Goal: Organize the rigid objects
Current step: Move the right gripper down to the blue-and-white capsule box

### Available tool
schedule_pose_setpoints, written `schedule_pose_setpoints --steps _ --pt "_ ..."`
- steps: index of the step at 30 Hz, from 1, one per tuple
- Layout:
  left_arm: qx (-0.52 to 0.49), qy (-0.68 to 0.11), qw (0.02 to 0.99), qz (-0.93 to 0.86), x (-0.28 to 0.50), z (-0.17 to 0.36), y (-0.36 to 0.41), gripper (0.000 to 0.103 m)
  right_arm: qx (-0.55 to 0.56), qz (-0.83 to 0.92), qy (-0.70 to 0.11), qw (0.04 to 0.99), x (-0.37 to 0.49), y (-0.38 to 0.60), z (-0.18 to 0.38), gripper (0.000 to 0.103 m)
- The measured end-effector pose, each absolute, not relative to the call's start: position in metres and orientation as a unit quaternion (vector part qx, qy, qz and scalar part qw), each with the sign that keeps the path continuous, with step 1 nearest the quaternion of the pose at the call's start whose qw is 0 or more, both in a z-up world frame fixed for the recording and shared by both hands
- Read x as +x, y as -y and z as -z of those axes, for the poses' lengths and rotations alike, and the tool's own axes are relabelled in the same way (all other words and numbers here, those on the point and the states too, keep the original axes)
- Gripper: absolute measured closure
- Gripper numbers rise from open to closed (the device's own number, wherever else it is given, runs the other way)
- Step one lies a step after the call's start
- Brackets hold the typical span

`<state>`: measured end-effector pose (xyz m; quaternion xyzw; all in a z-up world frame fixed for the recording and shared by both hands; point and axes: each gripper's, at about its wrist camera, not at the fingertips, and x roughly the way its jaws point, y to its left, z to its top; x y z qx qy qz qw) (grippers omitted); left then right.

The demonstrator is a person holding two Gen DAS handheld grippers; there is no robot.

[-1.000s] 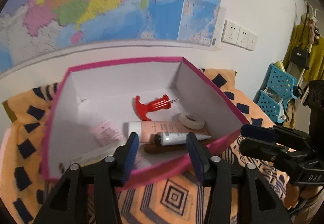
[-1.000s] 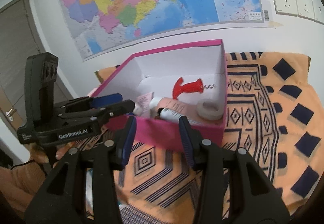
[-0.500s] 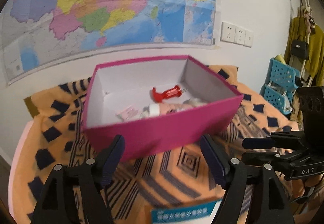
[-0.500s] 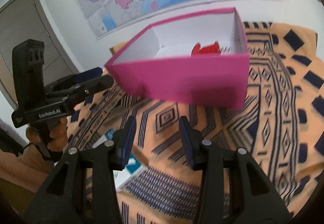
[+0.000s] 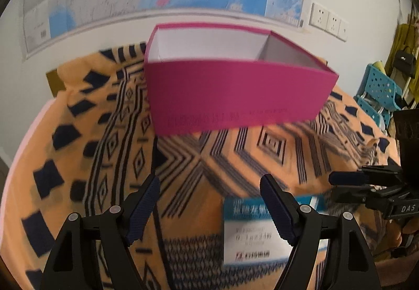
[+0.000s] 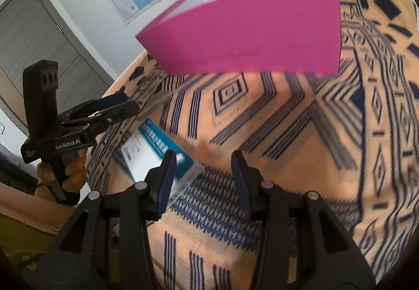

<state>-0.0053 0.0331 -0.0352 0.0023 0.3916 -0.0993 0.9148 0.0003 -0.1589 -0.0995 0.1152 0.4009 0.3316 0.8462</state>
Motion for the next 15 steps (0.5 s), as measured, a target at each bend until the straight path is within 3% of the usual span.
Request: schedule_pose_setpoints --steps 7,12,15 --pt "-0.013 -0.414 0.901 0.128 -0.018 0.044 -0.036 0.026 0.123 -0.342 -0.413 0.835 -0.006 0.156 0.107 0.057" --pt "-0.024 -0.441 0.884 0.156 -0.021 0.055 -0.032 0.043 0.131 -0.350 -0.414 0.830 -0.011 0.153 0.109 0.057" --pt "-0.031 -0.444 0.879 0.170 -0.023 0.056 -0.030 0.045 0.128 -0.358 -0.416 0.826 -0.012 0.146 0.109 0.057"
